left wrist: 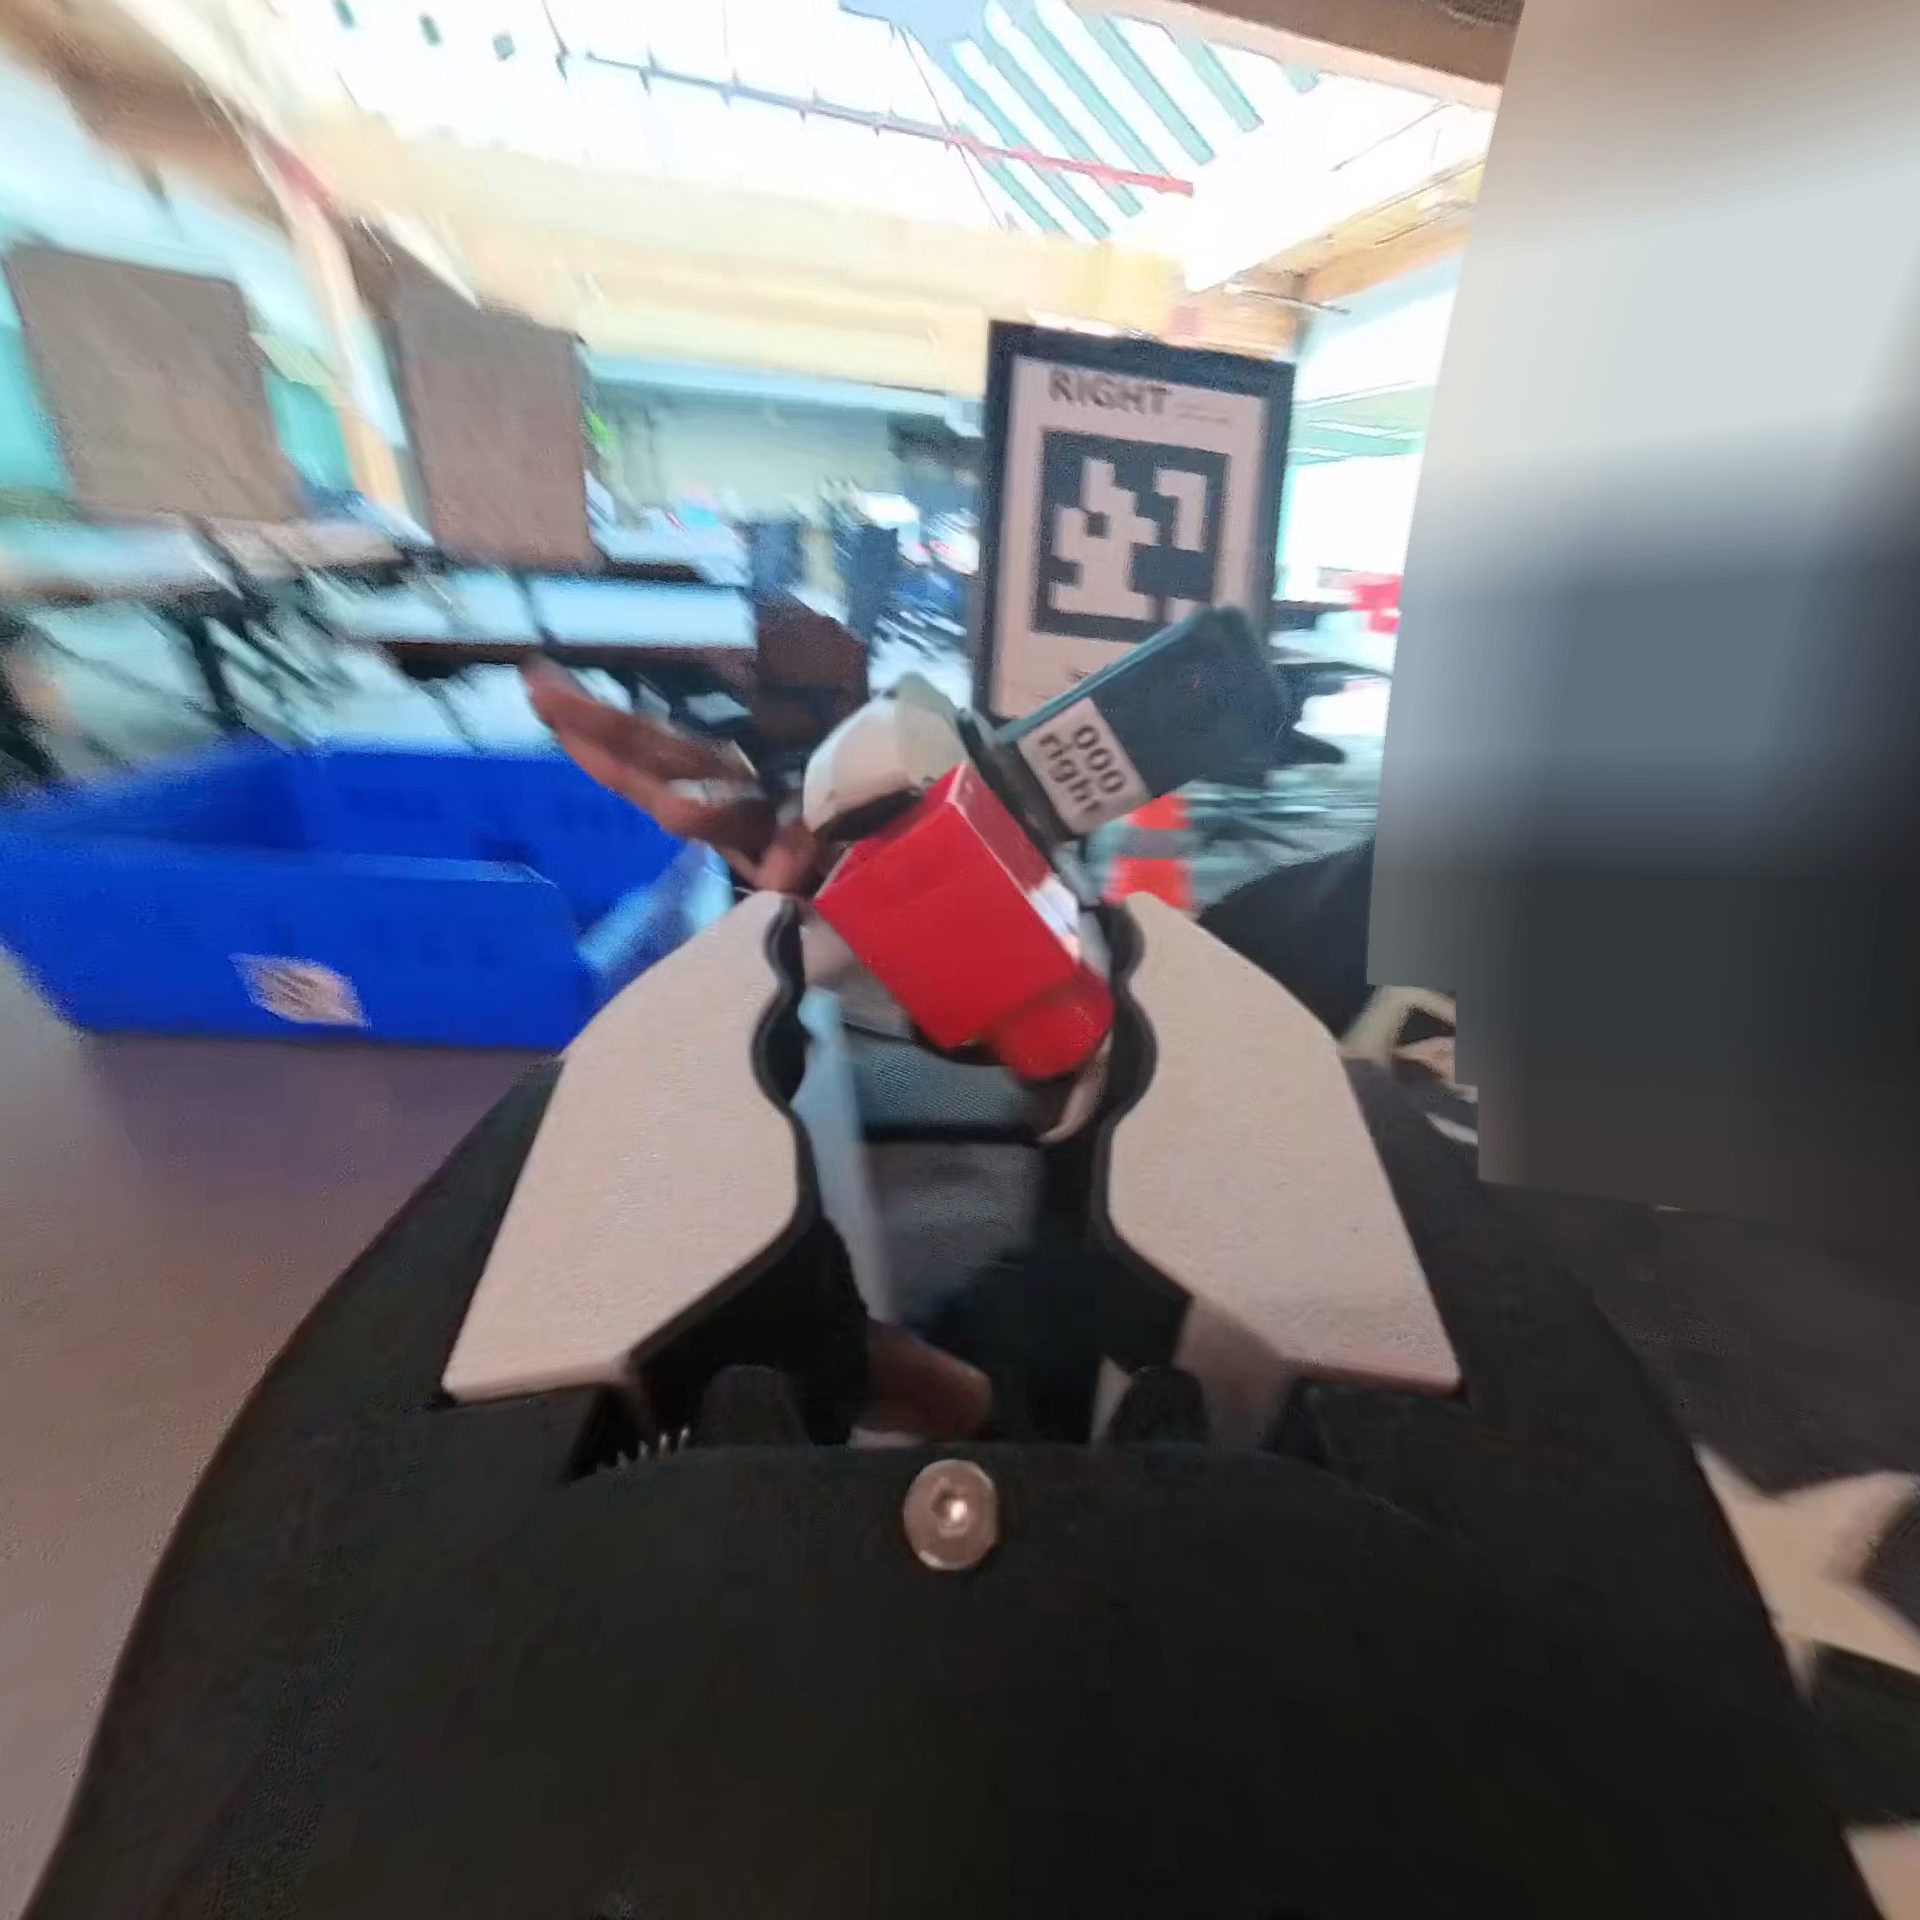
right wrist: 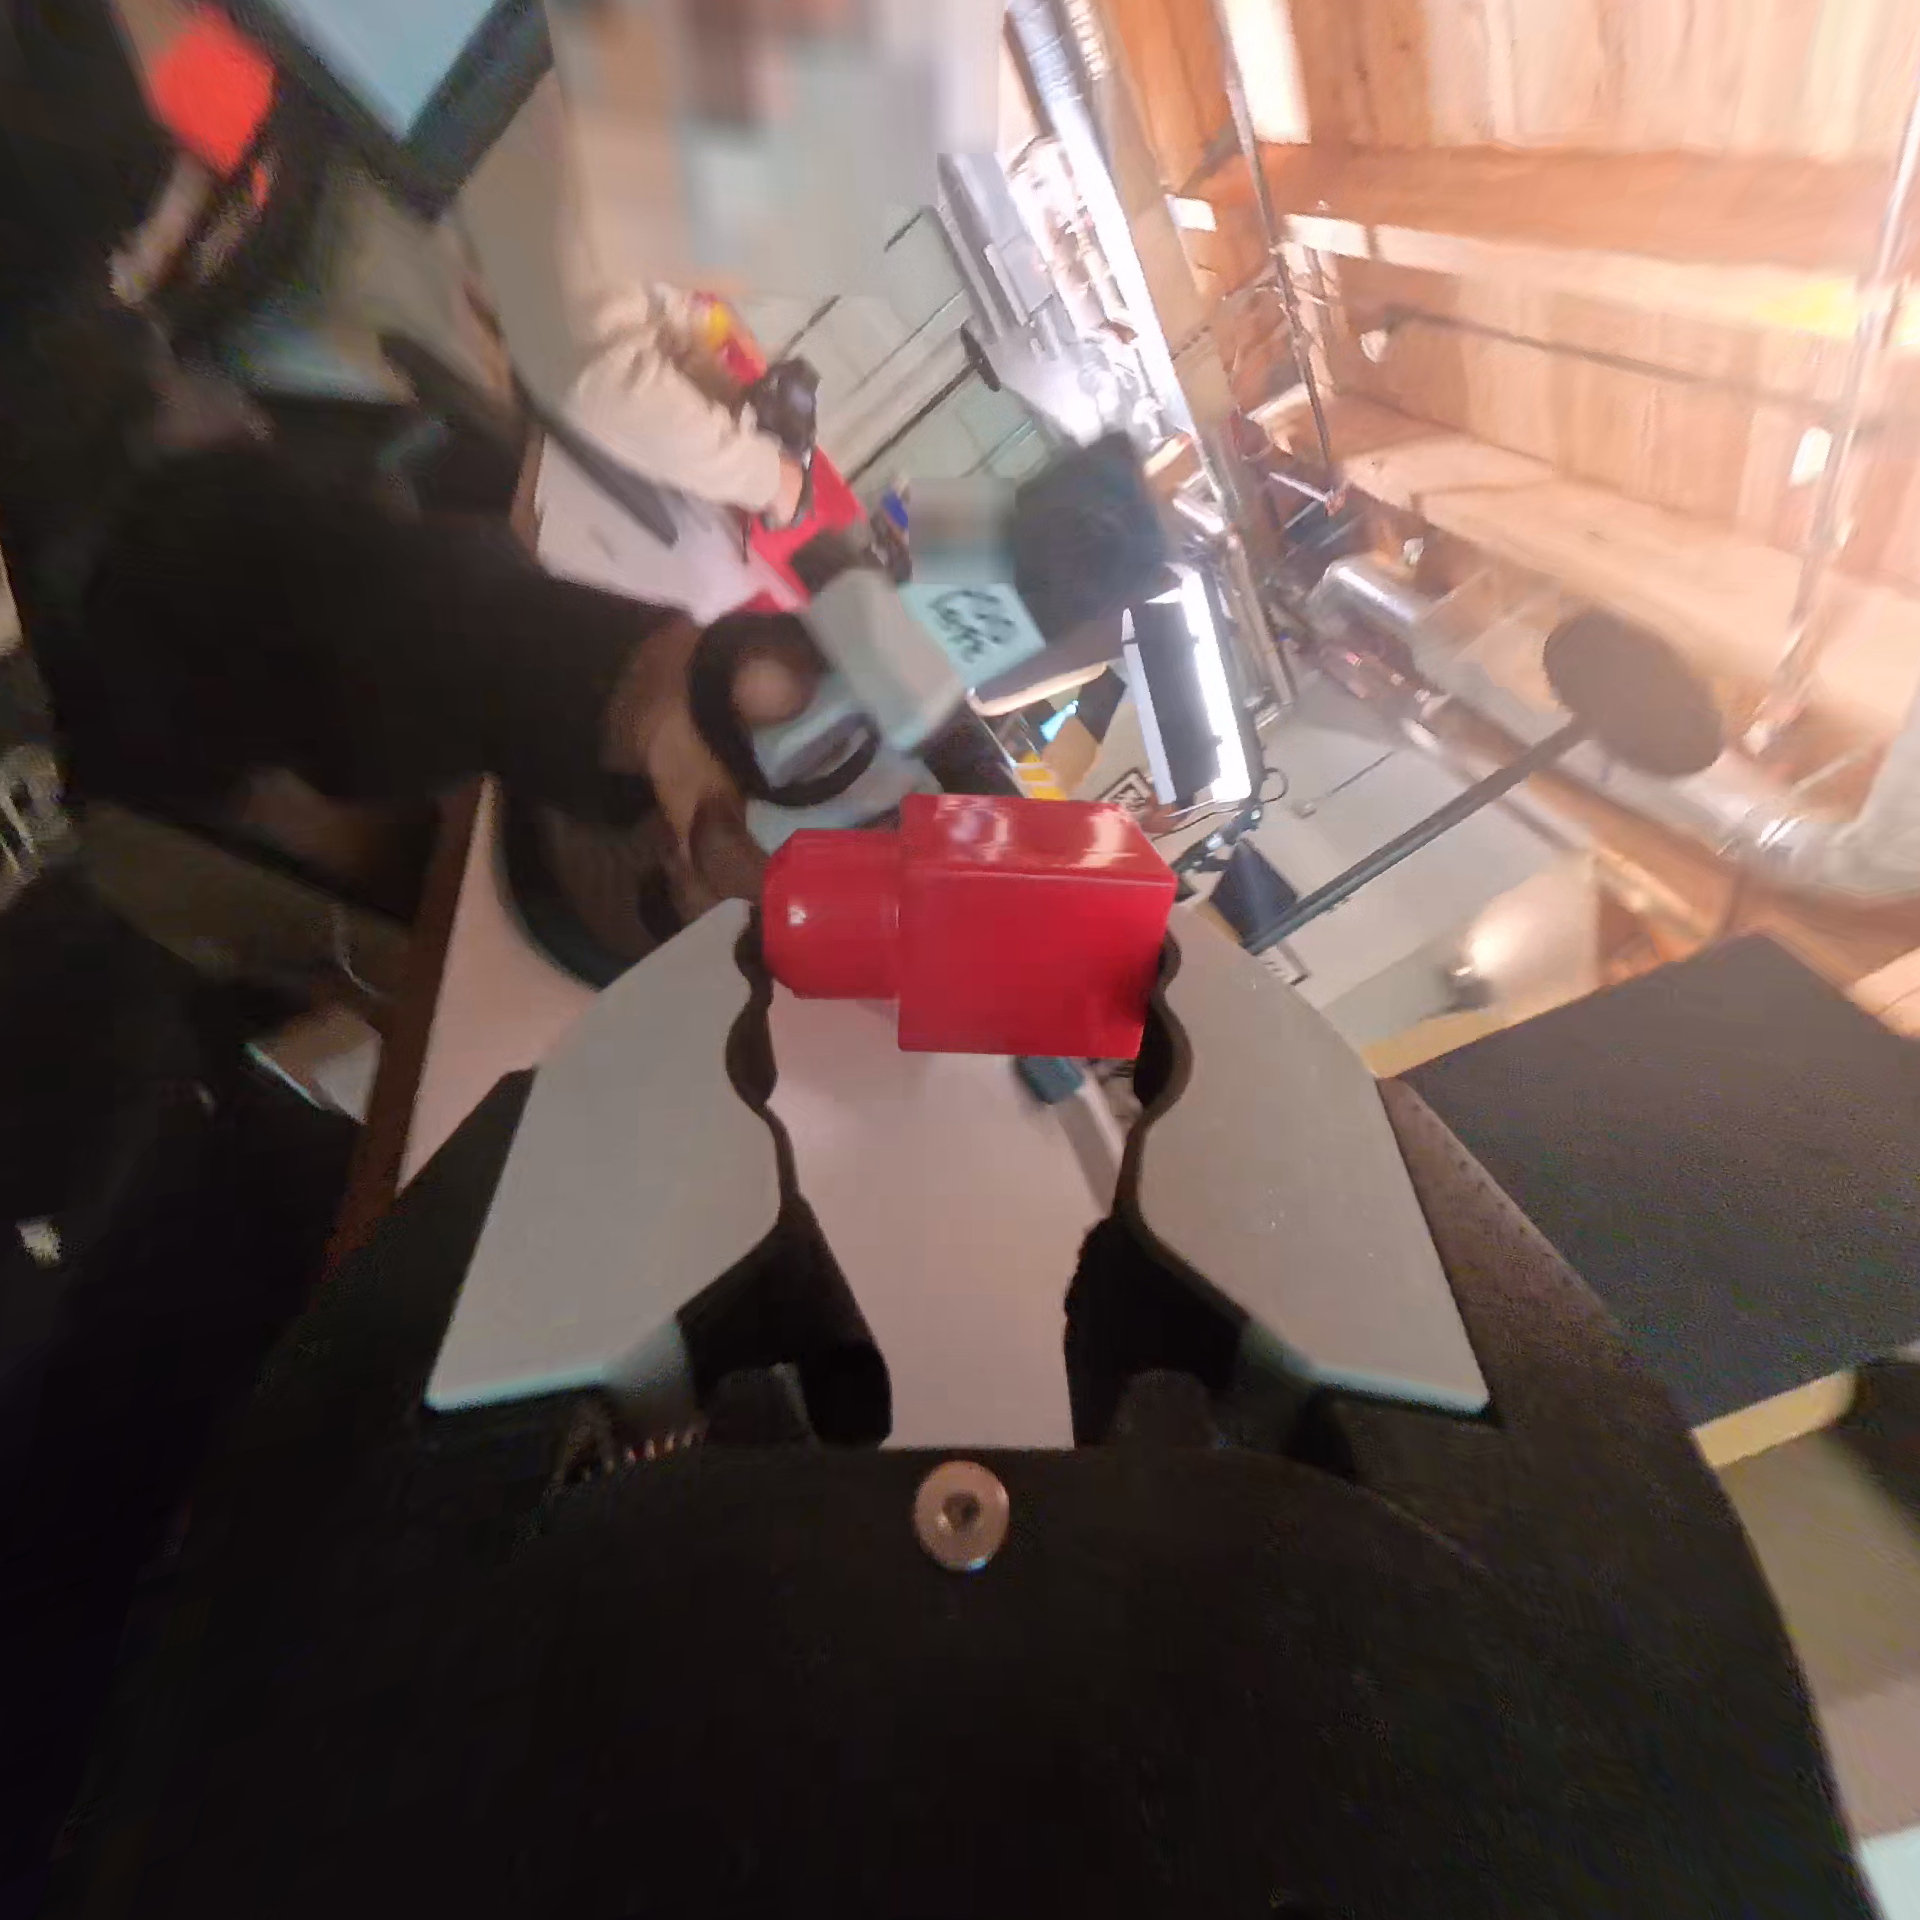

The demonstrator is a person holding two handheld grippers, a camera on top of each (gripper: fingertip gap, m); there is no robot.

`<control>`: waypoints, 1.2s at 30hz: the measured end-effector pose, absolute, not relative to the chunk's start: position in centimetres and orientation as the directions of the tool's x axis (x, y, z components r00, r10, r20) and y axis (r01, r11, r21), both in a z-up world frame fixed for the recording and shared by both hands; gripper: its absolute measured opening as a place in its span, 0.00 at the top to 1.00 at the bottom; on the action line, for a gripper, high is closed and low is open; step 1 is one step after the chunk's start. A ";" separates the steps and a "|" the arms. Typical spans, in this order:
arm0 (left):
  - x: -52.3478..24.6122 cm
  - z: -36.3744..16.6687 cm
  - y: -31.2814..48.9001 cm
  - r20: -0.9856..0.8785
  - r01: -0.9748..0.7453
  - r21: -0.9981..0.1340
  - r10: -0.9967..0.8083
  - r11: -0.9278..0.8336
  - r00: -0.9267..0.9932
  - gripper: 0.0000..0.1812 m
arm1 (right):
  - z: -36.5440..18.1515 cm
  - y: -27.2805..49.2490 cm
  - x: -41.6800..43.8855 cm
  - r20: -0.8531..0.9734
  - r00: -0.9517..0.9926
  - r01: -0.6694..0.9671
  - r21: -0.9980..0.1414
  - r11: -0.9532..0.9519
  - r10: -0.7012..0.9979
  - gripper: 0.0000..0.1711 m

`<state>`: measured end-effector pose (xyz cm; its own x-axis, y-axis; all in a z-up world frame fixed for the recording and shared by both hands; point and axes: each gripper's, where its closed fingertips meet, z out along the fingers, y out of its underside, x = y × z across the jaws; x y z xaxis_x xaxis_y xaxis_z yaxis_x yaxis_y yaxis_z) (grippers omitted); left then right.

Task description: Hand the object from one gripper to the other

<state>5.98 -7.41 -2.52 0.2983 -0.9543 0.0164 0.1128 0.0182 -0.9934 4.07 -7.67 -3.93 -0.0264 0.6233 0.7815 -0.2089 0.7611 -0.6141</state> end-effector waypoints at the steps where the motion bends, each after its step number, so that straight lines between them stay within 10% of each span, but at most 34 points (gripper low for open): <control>1: 5.4 -2.0 -7.1 -0.123 0.085 -0.982 -0.916 0.167 0.381 0.64 | -3.3 -7.4 4.2 0.707 -0.044 -0.228 -0.695 0.682 0.706 0.60; 5: 3.6 -1.3 -5.9 -0.727 -0.360 -0.657 -0.432 0.662 0.533 0.58 | -1.6 -6.4 4.6 0.197 -0.241 -0.213 -0.966 0.146 0.950 0.60; 10: 4.3 -2.8 -5.0 -0.953 -0.703 -0.245 -0.034 0.667 0.301 0.57 | -3.0 -7.7 4.3 -0.338 -0.481 0.088 -0.937 -0.339 0.809 0.60; 21: 6.4 -4.2 -5.6 -0.956 -0.657 -0.268 -0.107 0.705 0.275 0.77 | -4.5 -9.3 4.2 -0.464 -0.513 0.263 -0.886 -0.382 0.722 0.60; 29: 4.9 -2.9 -5.0 -0.494 -0.320 -0.870 -0.653 0.376 0.575 0.80 | -1.4 -6.6 4.4 0.156 -0.283 -0.237 -0.967 0.088 0.946 0.33; 36: 6.4 -4.5 -7.1 0.242 0.021 -0.969 -0.925 -0.246 0.293 0.79 | -3.3 -6.8 4.8 0.897 0.080 -0.176 -0.417 0.892 0.435 0.38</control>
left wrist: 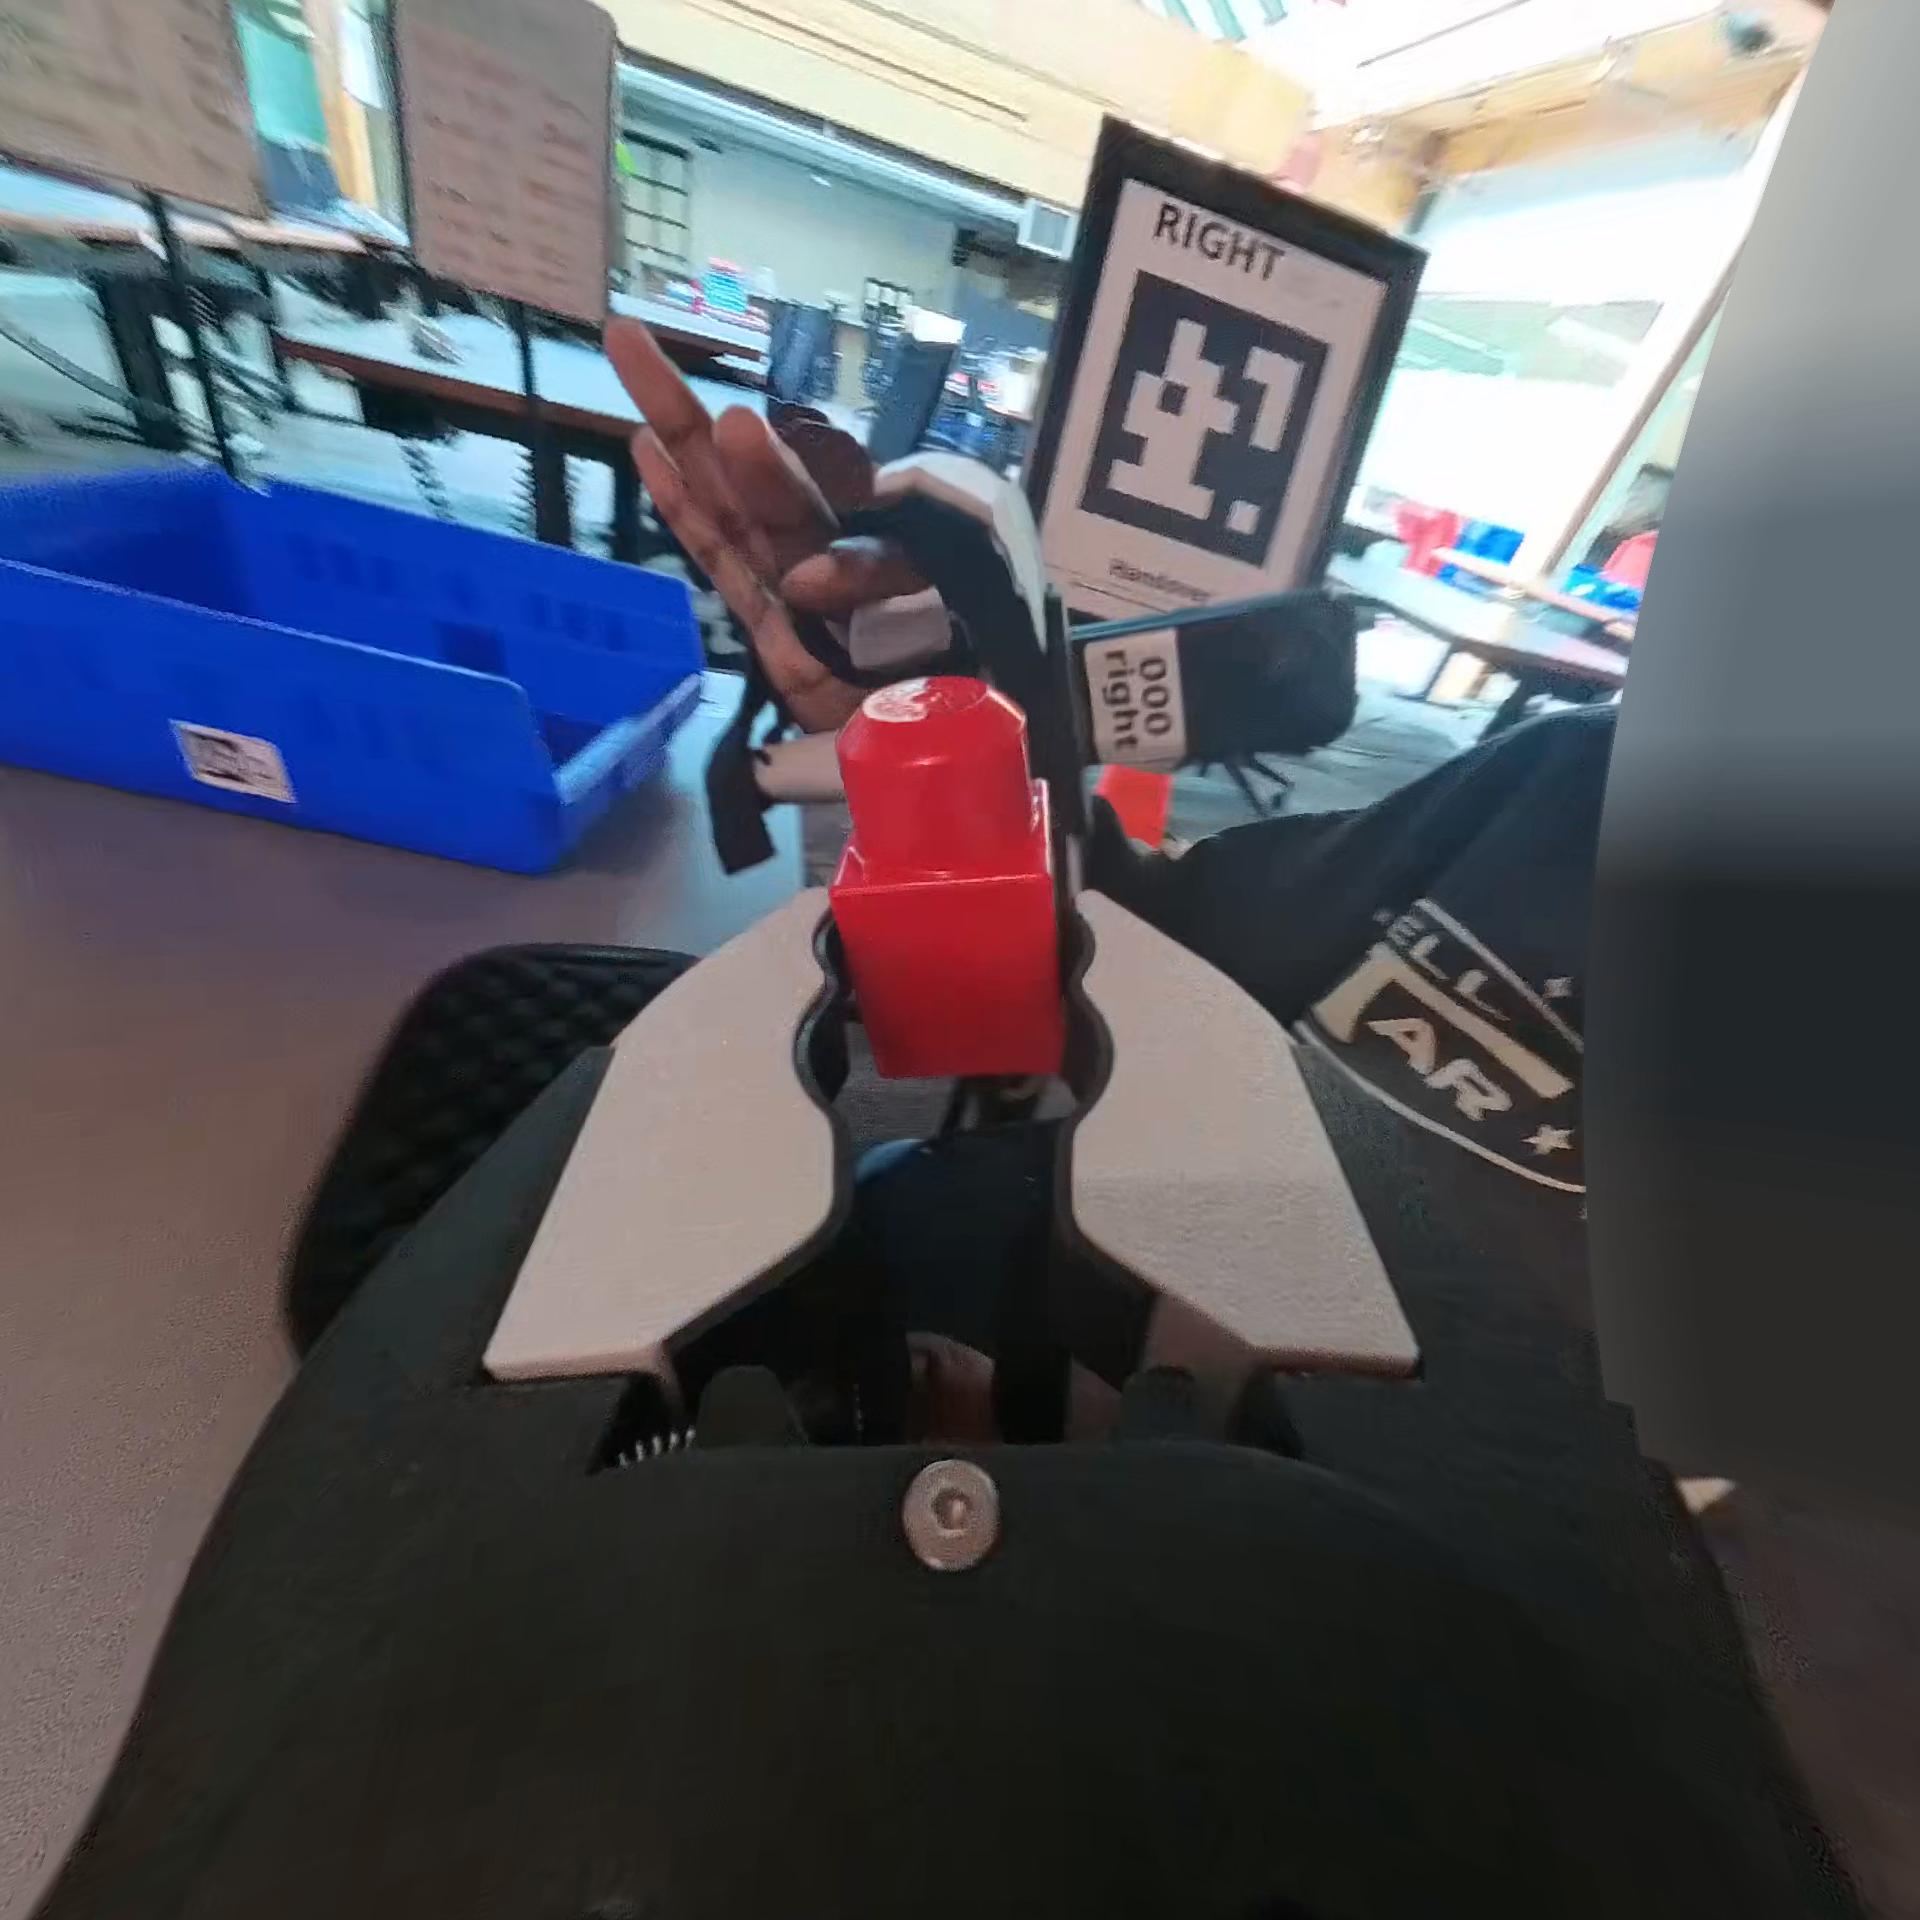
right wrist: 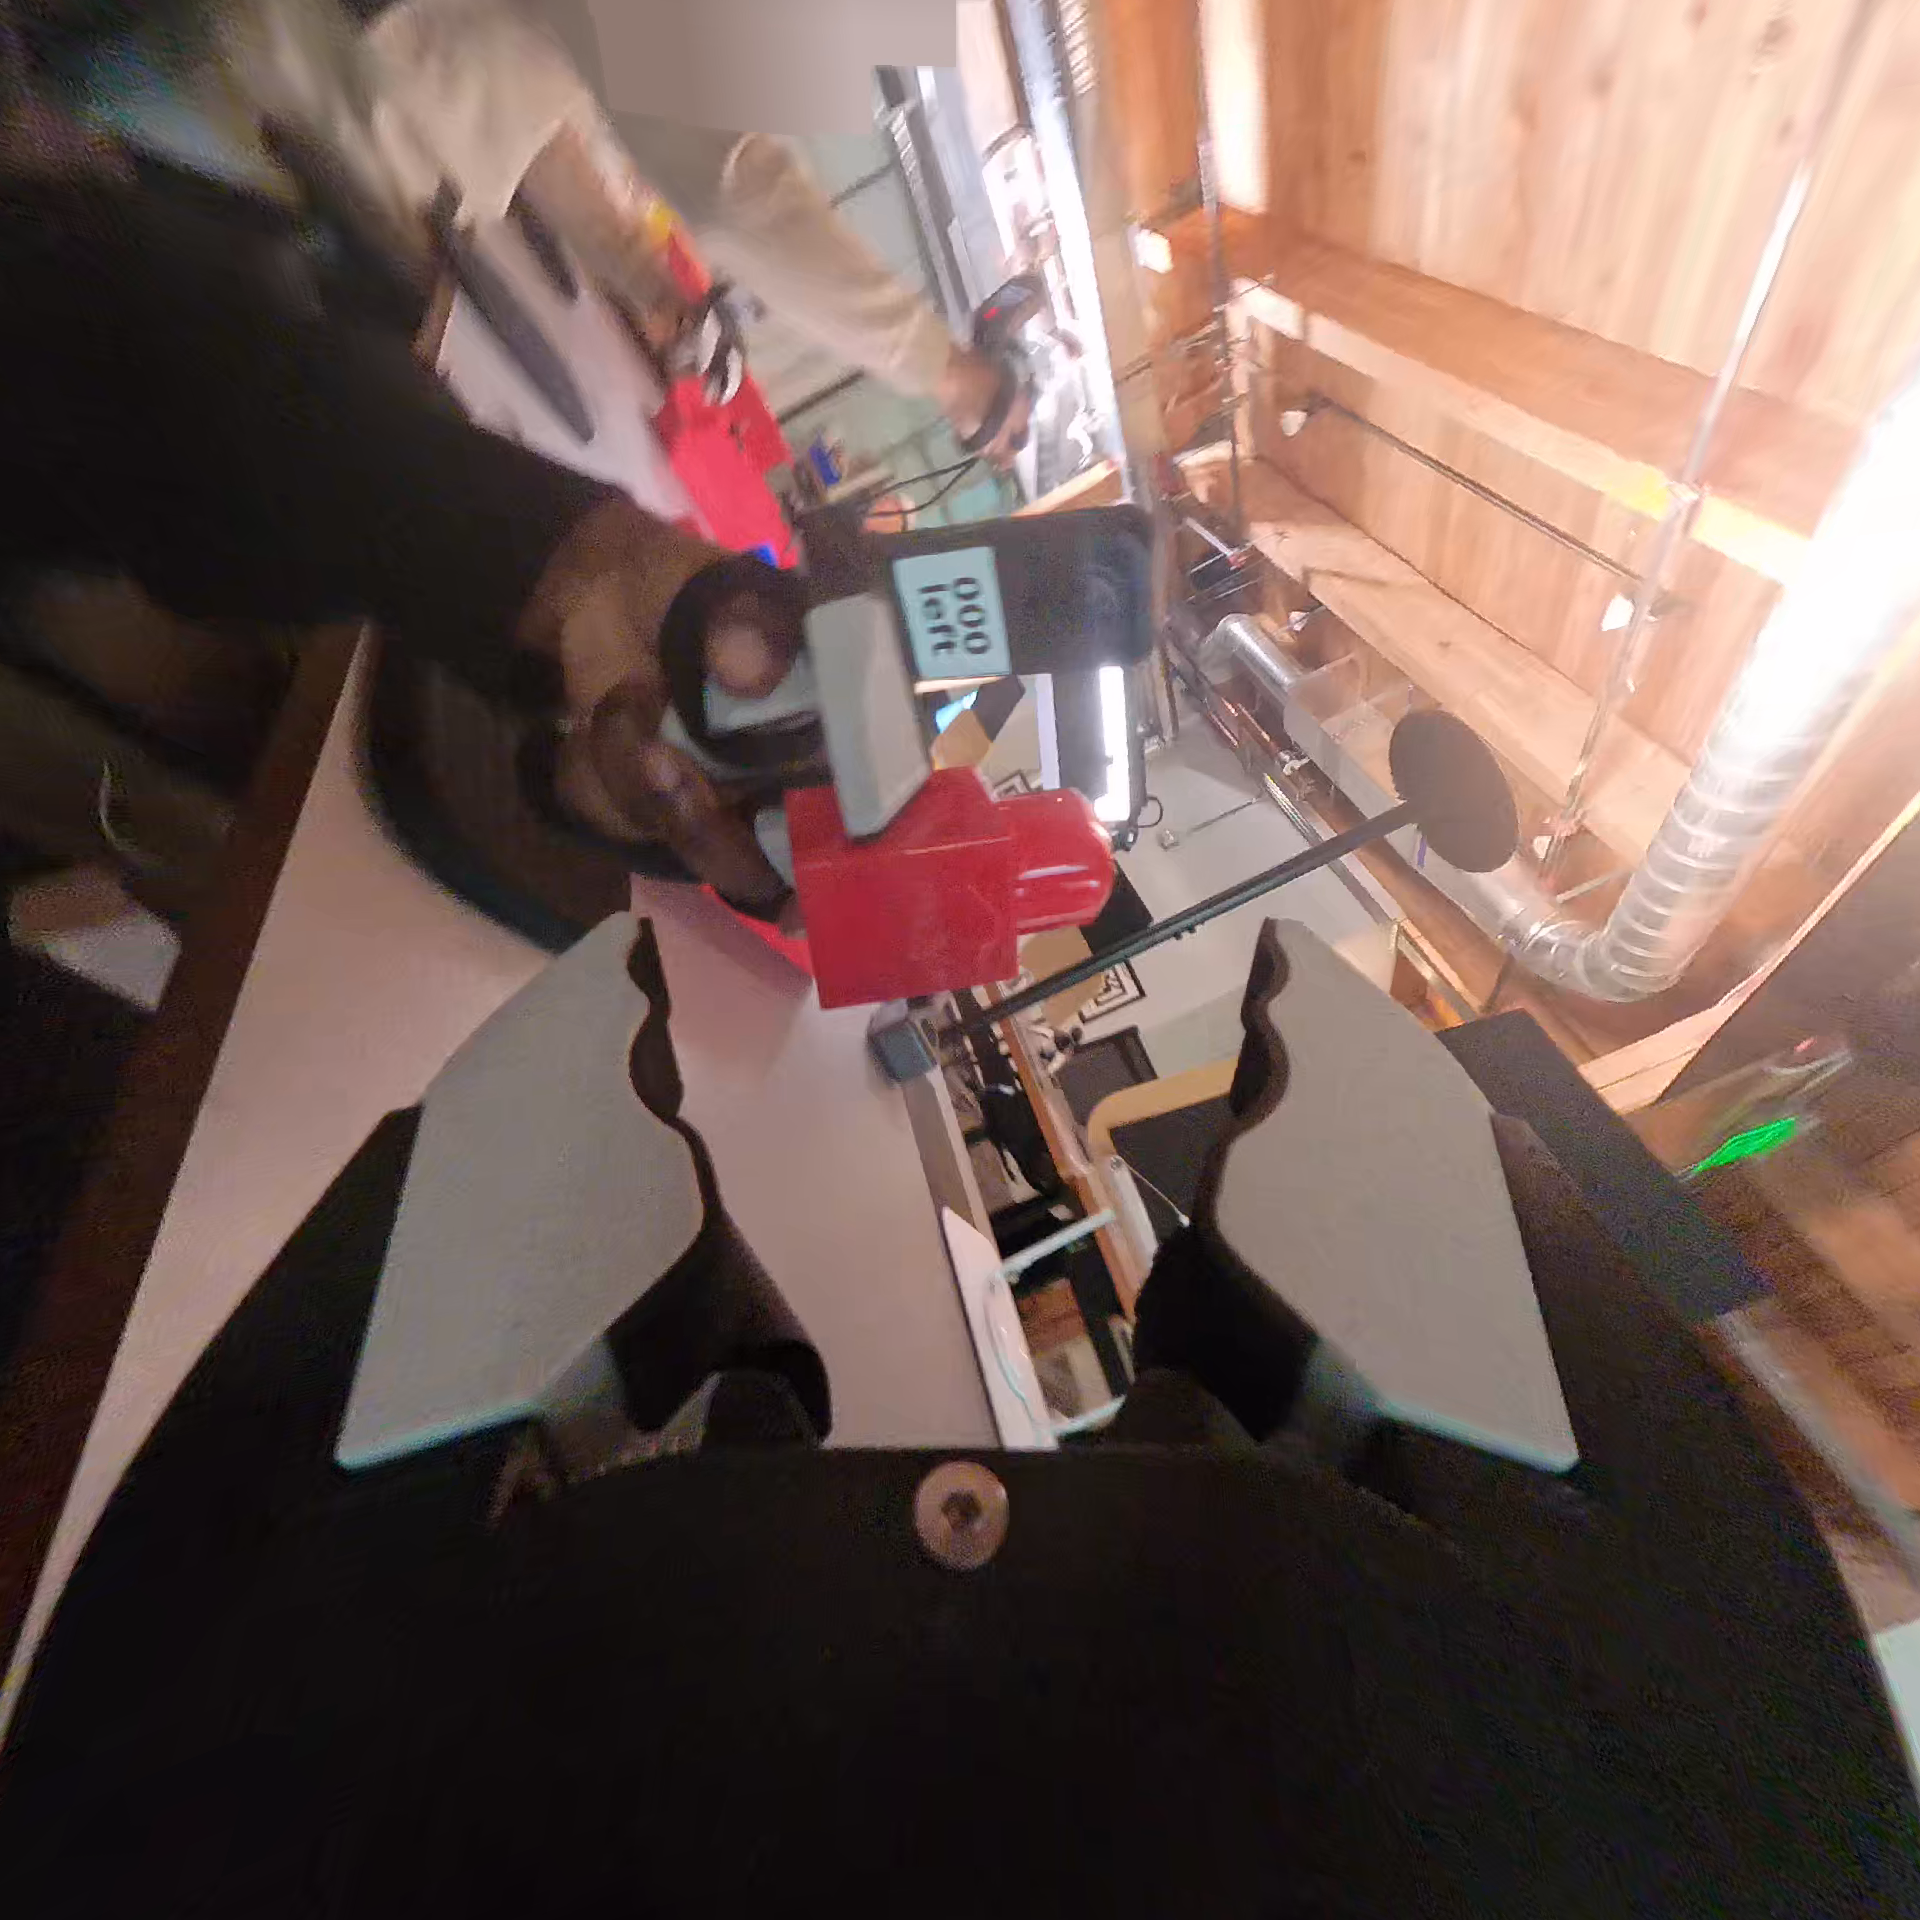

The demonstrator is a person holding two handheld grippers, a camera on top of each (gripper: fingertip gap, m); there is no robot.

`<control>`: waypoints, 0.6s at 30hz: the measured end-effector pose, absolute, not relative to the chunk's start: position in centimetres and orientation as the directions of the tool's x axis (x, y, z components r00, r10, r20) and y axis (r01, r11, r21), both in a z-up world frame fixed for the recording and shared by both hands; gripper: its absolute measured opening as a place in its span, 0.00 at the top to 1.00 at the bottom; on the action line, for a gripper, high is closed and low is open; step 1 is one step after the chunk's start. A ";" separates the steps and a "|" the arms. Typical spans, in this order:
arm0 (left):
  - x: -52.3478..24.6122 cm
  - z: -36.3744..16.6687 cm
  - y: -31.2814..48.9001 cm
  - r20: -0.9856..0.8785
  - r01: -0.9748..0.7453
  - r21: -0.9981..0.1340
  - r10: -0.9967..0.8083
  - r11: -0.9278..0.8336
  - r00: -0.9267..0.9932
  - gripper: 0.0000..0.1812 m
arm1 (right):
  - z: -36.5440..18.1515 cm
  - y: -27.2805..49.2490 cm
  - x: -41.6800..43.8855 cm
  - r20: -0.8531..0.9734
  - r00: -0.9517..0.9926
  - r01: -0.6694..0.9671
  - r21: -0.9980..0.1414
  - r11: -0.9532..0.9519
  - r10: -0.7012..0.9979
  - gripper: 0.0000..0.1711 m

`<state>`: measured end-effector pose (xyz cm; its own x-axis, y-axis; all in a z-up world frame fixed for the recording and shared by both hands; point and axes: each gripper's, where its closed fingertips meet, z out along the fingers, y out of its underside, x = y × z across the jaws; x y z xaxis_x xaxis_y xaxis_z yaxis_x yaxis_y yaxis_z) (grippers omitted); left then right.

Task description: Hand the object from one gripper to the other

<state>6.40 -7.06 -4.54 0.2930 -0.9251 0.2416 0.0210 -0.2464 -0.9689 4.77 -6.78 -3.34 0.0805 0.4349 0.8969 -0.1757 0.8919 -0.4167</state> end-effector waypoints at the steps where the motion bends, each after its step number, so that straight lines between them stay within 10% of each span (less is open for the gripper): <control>1: 6.6 -4.7 -7.3 0.266 0.020 -0.963 -0.926 -0.270 0.269 0.79 | -3.9 -6.8 4.5 0.912 0.071 -0.152 -0.390 0.908 0.403 0.38; 13: 8.5 -6.5 -8.4 0.317 -0.066 -0.940 -0.929 -0.335 0.189 0.79 | -5.3 -8.0 3.6 0.919 0.018 -0.155 -0.388 0.909 0.395 0.58; 18: 8.0 -5.1 -8.3 0.019 -0.043 -0.999 -0.971 -0.030 0.237 0.70 | -4.0 -7.8 4.2 0.796 -0.034 -0.197 -0.598 0.777 0.604 0.59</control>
